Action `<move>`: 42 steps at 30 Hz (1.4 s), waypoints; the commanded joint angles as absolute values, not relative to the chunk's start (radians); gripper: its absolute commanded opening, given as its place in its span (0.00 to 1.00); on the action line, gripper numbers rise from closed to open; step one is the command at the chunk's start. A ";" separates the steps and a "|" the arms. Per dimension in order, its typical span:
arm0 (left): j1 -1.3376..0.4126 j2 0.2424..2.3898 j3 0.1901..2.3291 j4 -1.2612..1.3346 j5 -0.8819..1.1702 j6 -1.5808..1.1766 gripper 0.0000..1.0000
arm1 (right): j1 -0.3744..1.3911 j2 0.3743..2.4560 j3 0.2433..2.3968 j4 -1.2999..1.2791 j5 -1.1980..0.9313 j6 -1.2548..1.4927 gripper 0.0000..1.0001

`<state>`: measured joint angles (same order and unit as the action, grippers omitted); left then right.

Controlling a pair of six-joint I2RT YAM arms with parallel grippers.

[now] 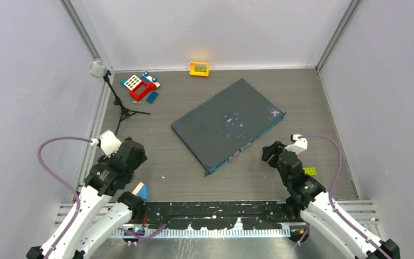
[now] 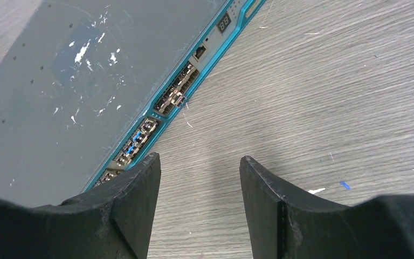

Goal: Insert the plug into the switch port
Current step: Pick up the plug from the corner of the board.

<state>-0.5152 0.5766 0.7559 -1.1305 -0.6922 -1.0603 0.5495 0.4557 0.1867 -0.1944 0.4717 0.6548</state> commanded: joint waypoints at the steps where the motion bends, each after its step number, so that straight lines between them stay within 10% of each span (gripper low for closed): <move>1: -0.517 0.663 0.817 -1.056 -0.780 -0.948 0.81 | 0.549 0.445 0.217 -0.181 0.507 0.673 0.61; 20: -0.517 1.156 0.810 -0.517 -0.603 -0.547 0.82 | 0.549 0.466 0.233 -0.185 0.466 0.672 0.61; 42: -0.550 1.179 0.673 -0.374 -0.567 -0.578 0.81 | 0.584 0.987 0.507 -0.134 0.325 0.661 0.61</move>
